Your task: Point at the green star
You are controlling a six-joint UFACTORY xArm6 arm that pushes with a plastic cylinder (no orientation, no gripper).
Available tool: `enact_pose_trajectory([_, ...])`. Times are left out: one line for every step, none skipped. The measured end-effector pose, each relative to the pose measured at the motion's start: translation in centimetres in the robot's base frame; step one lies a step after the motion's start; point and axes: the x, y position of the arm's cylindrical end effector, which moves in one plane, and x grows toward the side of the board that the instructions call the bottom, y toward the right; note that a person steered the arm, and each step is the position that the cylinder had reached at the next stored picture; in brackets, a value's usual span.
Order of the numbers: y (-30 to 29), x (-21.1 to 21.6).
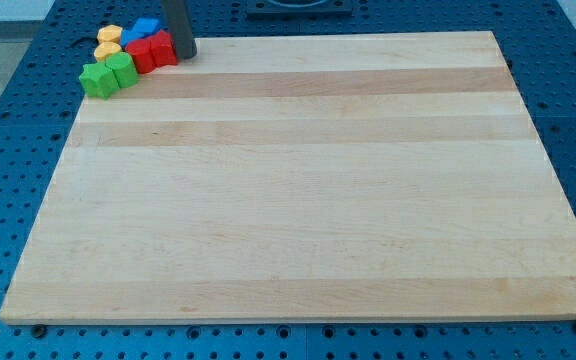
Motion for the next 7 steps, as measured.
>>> enact_pose_trajectory([2.2, 2.8])
enact_pose_trajectory([2.6, 7.6])
enact_pose_trajectory([0.0, 11.7])
enact_pose_trajectory([-5.8, 16.0])
enact_pose_trajectory([-13.4, 16.8])
enact_pose_trajectory([-13.5, 16.6])
enact_pose_trajectory([-13.5, 16.4])
